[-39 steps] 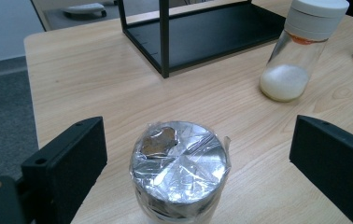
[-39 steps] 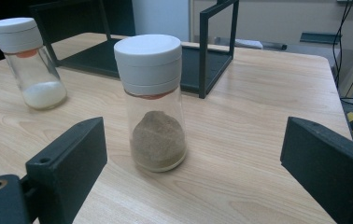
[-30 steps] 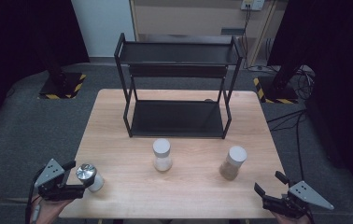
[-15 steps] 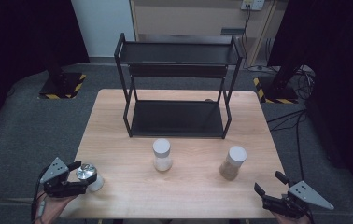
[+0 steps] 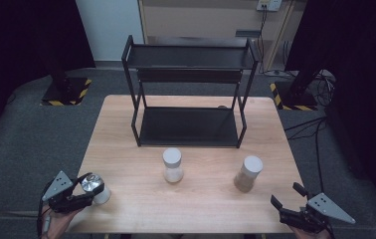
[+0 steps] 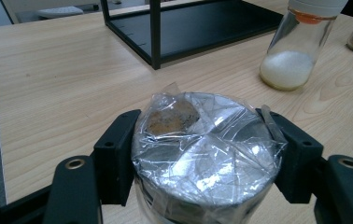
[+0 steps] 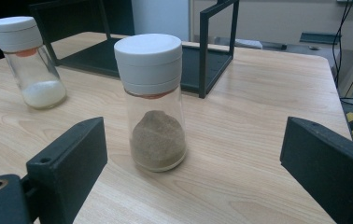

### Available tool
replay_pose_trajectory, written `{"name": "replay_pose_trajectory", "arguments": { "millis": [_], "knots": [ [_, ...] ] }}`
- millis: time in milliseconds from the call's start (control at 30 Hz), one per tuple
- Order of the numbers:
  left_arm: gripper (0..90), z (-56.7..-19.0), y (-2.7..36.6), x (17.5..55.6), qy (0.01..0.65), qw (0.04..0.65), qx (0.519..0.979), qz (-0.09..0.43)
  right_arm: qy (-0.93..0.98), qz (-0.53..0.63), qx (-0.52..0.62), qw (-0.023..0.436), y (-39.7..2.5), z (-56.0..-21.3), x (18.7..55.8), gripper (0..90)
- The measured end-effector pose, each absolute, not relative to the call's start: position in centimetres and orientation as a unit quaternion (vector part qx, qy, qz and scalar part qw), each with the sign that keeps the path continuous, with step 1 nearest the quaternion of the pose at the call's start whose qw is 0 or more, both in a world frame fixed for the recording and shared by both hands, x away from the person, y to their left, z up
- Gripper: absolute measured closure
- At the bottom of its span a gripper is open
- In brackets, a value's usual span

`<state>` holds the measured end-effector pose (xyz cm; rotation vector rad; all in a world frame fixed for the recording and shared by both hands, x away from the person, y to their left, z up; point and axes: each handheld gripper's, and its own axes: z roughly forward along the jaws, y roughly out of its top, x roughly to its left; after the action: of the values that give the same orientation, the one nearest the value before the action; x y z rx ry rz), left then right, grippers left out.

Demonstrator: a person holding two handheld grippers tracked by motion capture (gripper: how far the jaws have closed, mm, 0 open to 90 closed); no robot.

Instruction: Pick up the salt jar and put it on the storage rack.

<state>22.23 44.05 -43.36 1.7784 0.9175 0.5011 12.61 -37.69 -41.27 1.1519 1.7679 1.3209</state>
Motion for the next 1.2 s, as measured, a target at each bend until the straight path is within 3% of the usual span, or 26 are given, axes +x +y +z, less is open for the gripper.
{"name": "replay_pose_trajectory", "arguments": {
  "millis": [1200],
  "knots": [
    [33.5,-39.8,39.8,26.2,0.357,0.51,0.759,0.192,0.673,0.504,0.438,0.319,-37.8,-41.3,12.6,7.4]
  ]
}}
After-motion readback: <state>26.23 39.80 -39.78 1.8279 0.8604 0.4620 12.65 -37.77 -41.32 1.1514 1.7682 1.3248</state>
